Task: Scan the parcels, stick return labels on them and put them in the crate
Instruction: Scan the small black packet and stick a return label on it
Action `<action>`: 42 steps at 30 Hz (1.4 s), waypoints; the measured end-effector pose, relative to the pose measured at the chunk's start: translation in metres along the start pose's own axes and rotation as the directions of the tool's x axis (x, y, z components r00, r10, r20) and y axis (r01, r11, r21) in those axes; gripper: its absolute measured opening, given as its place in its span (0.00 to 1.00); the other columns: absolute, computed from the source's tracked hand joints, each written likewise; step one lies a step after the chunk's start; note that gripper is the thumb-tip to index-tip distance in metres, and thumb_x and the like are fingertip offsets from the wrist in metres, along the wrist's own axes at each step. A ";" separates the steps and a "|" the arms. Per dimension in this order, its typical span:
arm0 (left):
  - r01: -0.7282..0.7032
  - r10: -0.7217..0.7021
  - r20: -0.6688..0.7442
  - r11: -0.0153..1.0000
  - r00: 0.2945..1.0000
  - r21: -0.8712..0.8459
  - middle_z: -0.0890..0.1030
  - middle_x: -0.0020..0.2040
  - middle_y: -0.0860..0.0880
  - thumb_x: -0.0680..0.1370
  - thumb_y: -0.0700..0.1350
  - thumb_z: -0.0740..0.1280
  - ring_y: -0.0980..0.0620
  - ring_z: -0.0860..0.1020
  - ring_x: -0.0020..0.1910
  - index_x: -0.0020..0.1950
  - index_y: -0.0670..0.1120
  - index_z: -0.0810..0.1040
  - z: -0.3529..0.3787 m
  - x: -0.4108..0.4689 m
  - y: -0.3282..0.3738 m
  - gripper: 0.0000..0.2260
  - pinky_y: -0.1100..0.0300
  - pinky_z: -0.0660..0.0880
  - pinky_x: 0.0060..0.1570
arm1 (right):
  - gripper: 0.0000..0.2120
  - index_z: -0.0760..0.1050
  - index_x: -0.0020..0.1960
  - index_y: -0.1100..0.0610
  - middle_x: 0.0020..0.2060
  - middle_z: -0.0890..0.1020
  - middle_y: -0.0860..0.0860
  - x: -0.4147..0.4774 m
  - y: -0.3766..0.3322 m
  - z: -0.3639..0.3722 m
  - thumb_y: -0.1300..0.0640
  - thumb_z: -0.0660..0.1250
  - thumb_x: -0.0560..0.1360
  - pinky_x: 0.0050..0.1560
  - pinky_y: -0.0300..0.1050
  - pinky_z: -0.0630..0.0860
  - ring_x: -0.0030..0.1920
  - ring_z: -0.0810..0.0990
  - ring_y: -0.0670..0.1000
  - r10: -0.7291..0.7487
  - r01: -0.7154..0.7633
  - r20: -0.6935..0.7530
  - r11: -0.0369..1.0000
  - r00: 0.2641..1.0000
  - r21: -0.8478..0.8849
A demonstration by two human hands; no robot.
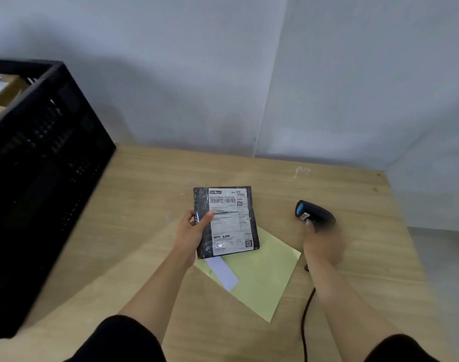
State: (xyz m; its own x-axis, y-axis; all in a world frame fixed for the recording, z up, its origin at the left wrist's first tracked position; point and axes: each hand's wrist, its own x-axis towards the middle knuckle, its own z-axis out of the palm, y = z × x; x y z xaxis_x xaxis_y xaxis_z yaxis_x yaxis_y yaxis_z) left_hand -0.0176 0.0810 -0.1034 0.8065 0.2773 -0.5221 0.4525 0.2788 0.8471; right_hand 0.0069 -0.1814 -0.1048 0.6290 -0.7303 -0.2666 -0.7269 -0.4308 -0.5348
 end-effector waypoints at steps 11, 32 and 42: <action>0.002 -0.005 -0.023 0.995 1.000 -0.095 0.83 0.50 0.45 0.80 0.46 0.63 0.50 0.83 0.43 0.57 0.42 0.73 -0.010 -0.010 0.009 0.10 0.55 0.80 0.40 | 0.06 0.77 0.43 0.59 0.35 0.78 0.54 -0.028 -0.049 -0.028 0.60 0.74 0.70 0.29 0.43 0.77 0.32 0.77 0.53 -0.252 -0.135 0.654 0.866 0.714 0.481; -0.020 0.022 0.007 0.967 1.000 -0.252 0.79 0.61 0.41 0.82 0.45 0.60 0.43 0.78 0.57 0.67 0.41 0.70 -0.036 -0.042 0.017 0.15 0.48 0.75 0.55 | 0.26 0.74 0.31 0.59 0.23 0.75 0.54 -0.108 -0.069 -0.014 0.35 0.70 0.67 0.30 0.47 0.79 0.21 0.78 0.51 -0.625 0.368 0.511 0.771 0.590 0.519; -0.015 0.021 0.016 0.959 1.000 -0.283 0.80 0.58 0.43 0.82 0.45 0.59 0.46 0.80 0.54 0.65 0.42 0.71 -0.036 -0.043 0.018 0.13 0.51 0.77 0.49 | 0.26 0.73 0.28 0.56 0.20 0.75 0.53 -0.112 -0.066 -0.014 0.33 0.70 0.63 0.25 0.41 0.74 0.21 0.76 0.52 -0.665 0.375 0.473 0.731 0.578 0.570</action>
State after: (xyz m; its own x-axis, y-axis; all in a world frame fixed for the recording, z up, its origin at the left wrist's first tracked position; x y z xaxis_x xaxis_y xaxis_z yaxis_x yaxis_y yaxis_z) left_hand -0.0574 0.1069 -0.0690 0.8219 0.2679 -0.5027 0.3137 0.5237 0.7920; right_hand -0.0191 -0.0784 -0.0285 0.9774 0.1156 -0.1773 -0.1381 -0.2866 -0.9481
